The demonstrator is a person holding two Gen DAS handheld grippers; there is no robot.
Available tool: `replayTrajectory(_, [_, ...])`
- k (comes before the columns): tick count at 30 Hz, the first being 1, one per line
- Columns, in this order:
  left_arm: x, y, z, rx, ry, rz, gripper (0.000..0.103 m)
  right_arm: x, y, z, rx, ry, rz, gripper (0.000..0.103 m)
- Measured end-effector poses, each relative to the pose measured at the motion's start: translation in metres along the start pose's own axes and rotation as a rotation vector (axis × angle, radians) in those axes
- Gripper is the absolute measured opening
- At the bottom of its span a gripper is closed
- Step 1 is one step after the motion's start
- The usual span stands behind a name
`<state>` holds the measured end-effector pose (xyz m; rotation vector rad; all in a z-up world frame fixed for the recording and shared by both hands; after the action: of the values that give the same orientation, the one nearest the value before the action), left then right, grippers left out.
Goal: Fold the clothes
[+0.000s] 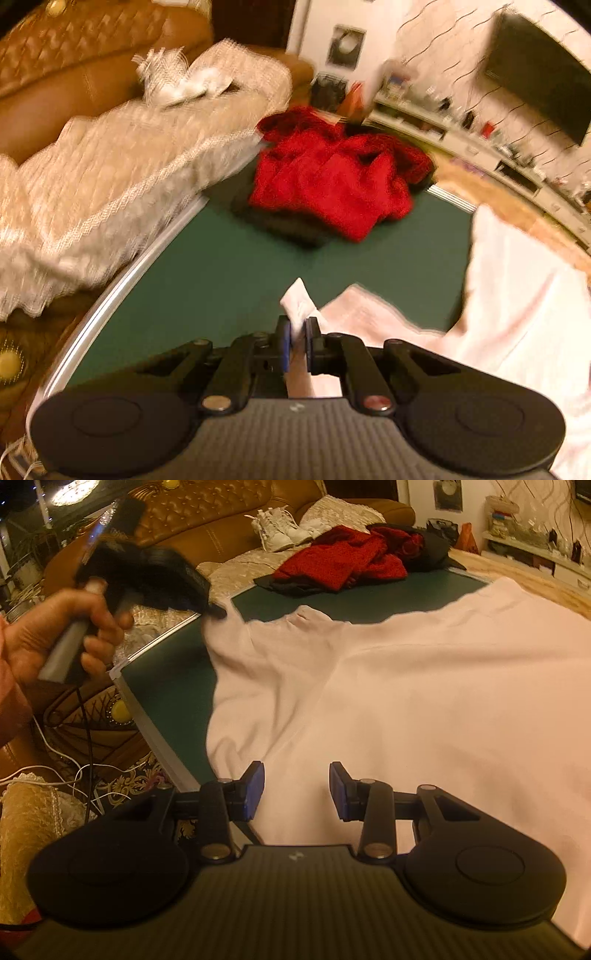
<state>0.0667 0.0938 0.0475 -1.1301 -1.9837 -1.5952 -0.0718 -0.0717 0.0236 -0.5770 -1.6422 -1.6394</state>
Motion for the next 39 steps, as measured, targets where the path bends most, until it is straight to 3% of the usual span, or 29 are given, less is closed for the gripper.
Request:
replayTrajectory(1, [-0.005, 0.004, -0.004, -0.008, -0.01, 0.004, 0.012, -0.001, -0.001, -0.001, -0.01, 0.003, 0.003, 0.045])
replayTrajectory(3, [-0.023, 0.008, -0.007, -0.017, 0.02, 0.052, 0.033, -0.001, -0.002, 0.0, -0.017, 0.008, 0.004, 0.045])
replayTrajectory(4, [-0.031, 0.008, -0.003, -0.007, 0.072, 0.084, 0.068, -0.001, -0.002, 0.001, -0.018, 0.01, 0.004, 0.045])
replayTrajectory(5, [-0.036, 0.007, 0.002, 0.0, 0.111, 0.099, 0.075, 0.0, -0.003, 0.002, -0.016, 0.009, 0.003, 0.045])
replayTrajectory(8, [-0.039, -0.003, 0.014, 0.018, 0.135, 0.109, 0.074, 0.004, -0.004, 0.005, 0.003, -0.001, -0.006, 0.045])
replayTrajectory(14, [-0.023, -0.031, 0.05, 0.202, 0.093, 0.123, 0.071, 0.003, 0.001, 0.013, 0.029, 0.031, -0.021, 0.045])
replayTrajectory(23, [-0.003, -0.043, 0.067, 0.437, -0.093, 0.118, 0.071, -0.001, 0.009, 0.042, 0.127, 0.092, -0.042, 0.045])
replayTrajectory(30, [-0.021, -0.039, 0.055, 0.459, -0.139, 0.116, 0.071, -0.017, 0.005, 0.077, 0.311, 0.123, -0.011, 0.045])
replayTrajectory(32, [-0.026, -0.036, 0.05, 0.427, -0.121, 0.11, 0.057, -0.022, 0.003, 0.081, 0.348, 0.1, -0.001, 0.045])
replayTrajectory(36, [-0.031, -0.033, 0.047, 0.404, -0.109, 0.098, 0.04, -0.033, -0.001, 0.08, 0.381, 0.07, 0.025, 0.044])
replayTrajectory(38, [-0.031, -0.032, 0.047, 0.383, -0.086, 0.081, 0.007, -0.032, -0.001, 0.081, 0.415, 0.053, 0.005, 0.023])
replayTrajectory(39, [-0.031, -0.031, 0.047, 0.368, -0.069, 0.069, 0.006, -0.032, -0.001, 0.081, 0.427, 0.04, -0.001, 0.016])
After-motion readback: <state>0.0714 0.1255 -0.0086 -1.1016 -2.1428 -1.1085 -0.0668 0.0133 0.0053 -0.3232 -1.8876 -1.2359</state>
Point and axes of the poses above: each gripper's, at about its wrist camera, not at the fingertips, and x roughly against the way its jaws point, z to its left, y to its top, the point moved 6 cm from there along -x, roughly the way its jaws point, and after that the axes turned 11 degrees about -y, right-handed, at the moved point
